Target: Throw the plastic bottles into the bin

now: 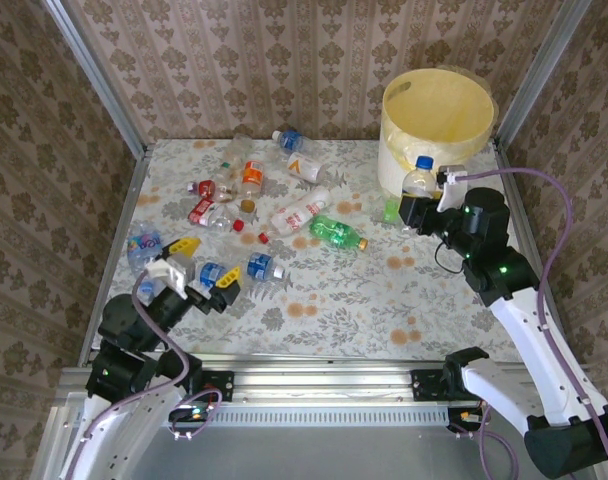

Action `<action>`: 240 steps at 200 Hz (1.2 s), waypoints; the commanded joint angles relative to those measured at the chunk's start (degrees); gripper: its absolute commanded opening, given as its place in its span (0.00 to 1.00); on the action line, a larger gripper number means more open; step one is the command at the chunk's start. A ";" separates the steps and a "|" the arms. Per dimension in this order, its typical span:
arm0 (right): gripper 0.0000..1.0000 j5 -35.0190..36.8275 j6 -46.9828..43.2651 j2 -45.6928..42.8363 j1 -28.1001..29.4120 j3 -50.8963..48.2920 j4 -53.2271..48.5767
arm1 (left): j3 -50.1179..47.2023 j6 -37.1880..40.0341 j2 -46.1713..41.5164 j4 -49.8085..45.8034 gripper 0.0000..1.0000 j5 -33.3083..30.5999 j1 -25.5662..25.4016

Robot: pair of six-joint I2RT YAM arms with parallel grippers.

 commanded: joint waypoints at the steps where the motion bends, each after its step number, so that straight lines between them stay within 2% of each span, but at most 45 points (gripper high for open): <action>1: 0.44 -0.73 0.59 -3.37 0.34 -1.80 7.97 | -1.26 -1.27 -2.68 5.57 1.00 2.70 0.42; 91: 0.44 4.30 0.59 -10.81 0.35 -6.72 18.22 | 0.00 -2.85 -4.91 1.09 1.00 2.36 0.01; 135: 0.44 3.99 2.71 -9.17 0.41 -6.40 20.02 | 0.05 -6.54 -7.60 -4.76 1.00 0.87 -0.02; 170: 0.43 3.77 1.65 -8.05 0.45 -4.31 18.47 | -1.53 -7.09 -7.79 -2.75 1.00 -2.07 -0.01; 196: 0.43 4.13 -0.62 -8.06 0.49 -2.35 16.80 | -2.16 -6.77 -7.20 -1.67 1.00 -0.79 0.10; 240: 0.42 9.51 -4.51 -11.33 0.47 -3.56 24.41 | -2.20 -6.73 -6.56 -1.54 1.00 0.33 0.29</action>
